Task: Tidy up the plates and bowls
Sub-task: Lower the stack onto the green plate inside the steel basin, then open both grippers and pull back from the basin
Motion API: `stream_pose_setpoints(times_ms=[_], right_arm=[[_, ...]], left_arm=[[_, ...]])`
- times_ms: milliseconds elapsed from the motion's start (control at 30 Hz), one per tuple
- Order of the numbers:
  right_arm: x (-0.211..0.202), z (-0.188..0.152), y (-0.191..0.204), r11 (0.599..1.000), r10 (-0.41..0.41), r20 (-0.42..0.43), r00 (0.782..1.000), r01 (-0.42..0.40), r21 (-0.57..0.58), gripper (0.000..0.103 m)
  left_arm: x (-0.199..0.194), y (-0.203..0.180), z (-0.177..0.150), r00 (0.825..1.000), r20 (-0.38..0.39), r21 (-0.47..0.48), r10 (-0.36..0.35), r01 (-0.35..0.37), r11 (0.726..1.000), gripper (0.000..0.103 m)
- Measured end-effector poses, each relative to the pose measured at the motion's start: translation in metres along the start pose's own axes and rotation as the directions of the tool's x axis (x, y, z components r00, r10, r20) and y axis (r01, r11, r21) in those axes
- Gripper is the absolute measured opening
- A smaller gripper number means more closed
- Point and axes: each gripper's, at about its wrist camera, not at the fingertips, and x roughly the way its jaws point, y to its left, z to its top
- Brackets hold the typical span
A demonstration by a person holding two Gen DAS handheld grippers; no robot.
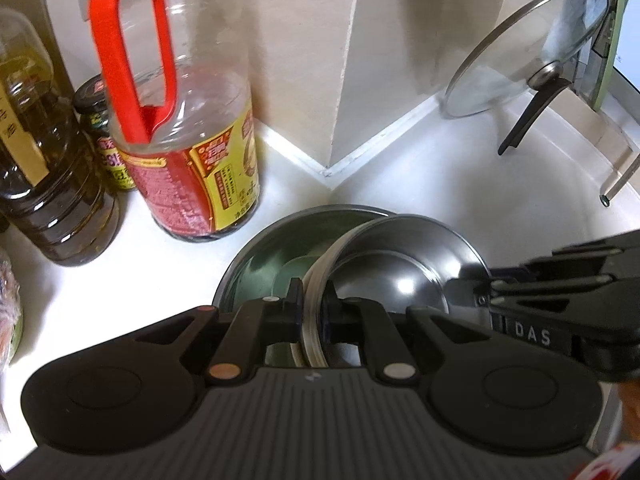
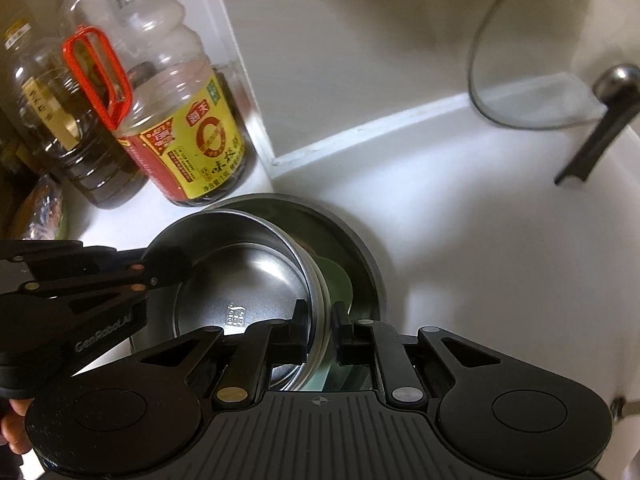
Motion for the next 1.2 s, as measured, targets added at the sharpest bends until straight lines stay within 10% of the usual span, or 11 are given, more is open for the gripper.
stream_pose_setpoints(times_ms=[667, 900, 1200], right_arm=[[-0.004, -0.006, -0.007, 0.998, 0.032, 0.02, 0.999, -0.033, 0.059, 0.014], [-0.028, -0.015, -0.014, 0.99, 0.12, 0.094, 0.988, -0.126, 0.068, 0.052], [-0.077, -0.064, -0.023, 0.965, 0.219, 0.22, 0.951, -0.244, 0.093, 0.059]], left_arm=[[-0.009, 0.002, -0.001, 1.0, 0.028, -0.004, -0.007, 0.007, 1.0, 0.013], [-0.036, 0.0, -0.007, 0.996, 0.087, -0.013, 0.001, 0.0, 1.0, 0.023], [-0.083, -0.013, -0.041, 0.984, 0.167, -0.01, 0.063, -0.062, 0.998, 0.03]])
